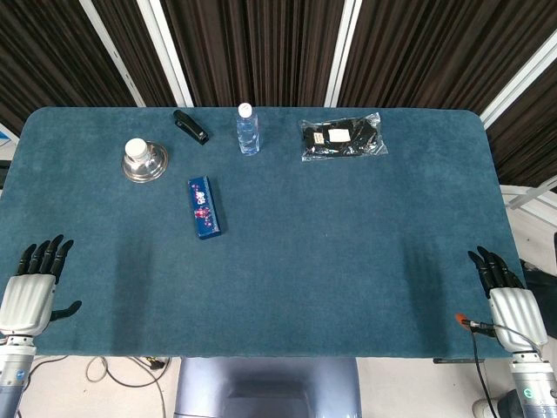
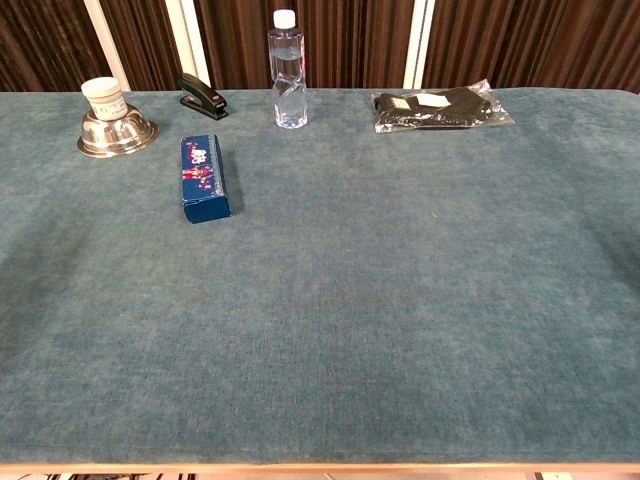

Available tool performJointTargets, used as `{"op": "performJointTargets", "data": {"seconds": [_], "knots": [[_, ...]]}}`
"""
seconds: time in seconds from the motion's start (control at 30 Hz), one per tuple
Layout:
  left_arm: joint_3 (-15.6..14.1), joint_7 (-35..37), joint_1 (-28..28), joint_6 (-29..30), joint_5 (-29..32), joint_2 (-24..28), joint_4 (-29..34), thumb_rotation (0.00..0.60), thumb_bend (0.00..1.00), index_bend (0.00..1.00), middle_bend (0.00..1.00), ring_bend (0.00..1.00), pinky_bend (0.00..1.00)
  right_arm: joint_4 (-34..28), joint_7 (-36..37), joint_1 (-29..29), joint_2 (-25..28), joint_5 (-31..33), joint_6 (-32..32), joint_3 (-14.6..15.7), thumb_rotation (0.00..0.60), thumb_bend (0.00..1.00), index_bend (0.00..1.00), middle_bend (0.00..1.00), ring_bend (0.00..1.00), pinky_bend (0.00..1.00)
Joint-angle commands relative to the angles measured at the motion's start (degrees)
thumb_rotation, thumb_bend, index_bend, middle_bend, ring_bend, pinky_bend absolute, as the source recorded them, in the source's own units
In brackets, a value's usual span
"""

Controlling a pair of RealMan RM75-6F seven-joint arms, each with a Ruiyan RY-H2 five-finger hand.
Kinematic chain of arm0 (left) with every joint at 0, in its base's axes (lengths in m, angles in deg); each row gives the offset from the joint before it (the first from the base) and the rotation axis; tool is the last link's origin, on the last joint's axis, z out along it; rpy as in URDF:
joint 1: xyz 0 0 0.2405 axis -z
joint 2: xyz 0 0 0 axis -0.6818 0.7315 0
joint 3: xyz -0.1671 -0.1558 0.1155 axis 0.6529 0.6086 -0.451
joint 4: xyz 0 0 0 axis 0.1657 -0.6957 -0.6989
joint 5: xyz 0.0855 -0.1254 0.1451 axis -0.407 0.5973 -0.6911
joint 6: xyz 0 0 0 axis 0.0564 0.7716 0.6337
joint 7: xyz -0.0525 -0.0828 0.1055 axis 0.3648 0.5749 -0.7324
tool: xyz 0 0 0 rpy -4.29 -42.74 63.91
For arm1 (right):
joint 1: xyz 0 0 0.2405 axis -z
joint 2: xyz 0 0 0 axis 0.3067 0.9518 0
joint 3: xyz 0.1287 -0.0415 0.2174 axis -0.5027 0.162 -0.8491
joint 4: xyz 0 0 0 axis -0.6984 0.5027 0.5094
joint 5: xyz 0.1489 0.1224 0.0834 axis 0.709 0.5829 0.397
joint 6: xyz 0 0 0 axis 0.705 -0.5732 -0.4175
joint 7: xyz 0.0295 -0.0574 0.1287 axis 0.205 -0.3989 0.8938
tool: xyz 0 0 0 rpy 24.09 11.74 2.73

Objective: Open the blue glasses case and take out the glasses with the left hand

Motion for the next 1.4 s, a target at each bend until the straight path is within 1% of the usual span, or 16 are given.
{"op": "performJointTargets", "data": {"seconds": [0.03,0.9,1.0,1.1,1.2,1.3,1.33,1.4], "knots": [[0.0,0.0,0.0,0.0,0.0,0.0,0.0,0.6,0.04,0.0,0.0,0.0,0.03,0.0,0.0,0.0,0.0,0.0,0.0,0.0,0.6,0.02,0.0,0.0,0.0,0.23],[0.3,-0.7,0.2,0.1,-0.2,0.5,0.5,0.6,0.04,0.0,0.0,0.0,0.03,0.1,0.3,0.1,0.0,-0.2,-0.2,0.1,0.6,0.02,0.0,0.0,0.0,0.23],[0.5,-1.5,0.9,-0.6,-0.2,1.0,1.2,0.6,0.05,0.0,0.0,0.0,0.03,0.1,0.4,0.1,0.0,-0.1,-0.1,0.1,0.6,0.02,0.0,0.0,0.0,0.22],[1.2,-2.6,2.3,-1.9,-0.4,1.7,2.3,0.6,0.09,0.0,0.0,0.0,0.04,0.1,0.6,0.0,0.0,-0.1,0.0,0.1,0.6,0.02,0.0,0.0,0.0,0.22],[2.8,-4.4,5.1,-4.5,-0.5,2.8,3.4,0.6,0.14,0.0,0.0,0.0,0.05,0.0,0.8,0.0,0.1,-0.1,0.1,0.1,0.6,0.02,0.0,0.0,0.0,0.22],[4.8,-4.8,8.2,-8.3,1.2,3.8,4.9,0.6,0.19,0.0,0.0,0.0,0.07,0.0,1.0,0.0,0.1,-0.1,0.1,0.1,0.6,0.02,0.0,0.0,0.0,0.23],[5.9,-5.0,10.0,-10.6,2.3,4.3,5.5,0.6,0.21,0.0,0.0,0.0,0.08,0.0,1.0,0.0,0.1,-0.1,0.2,0.1,0.6,0.02,0.0,0.0,0.0,0.23],[7.1,-5.6,12.3,-13.8,4.1,5.1,5.9,0.6,0.25,0.0,0.0,0.0,0.08,0.0,1.1,0.0,0.1,0.0,0.2,0.1,0.6,0.02,0.0,0.0,0.0,0.23]]}}
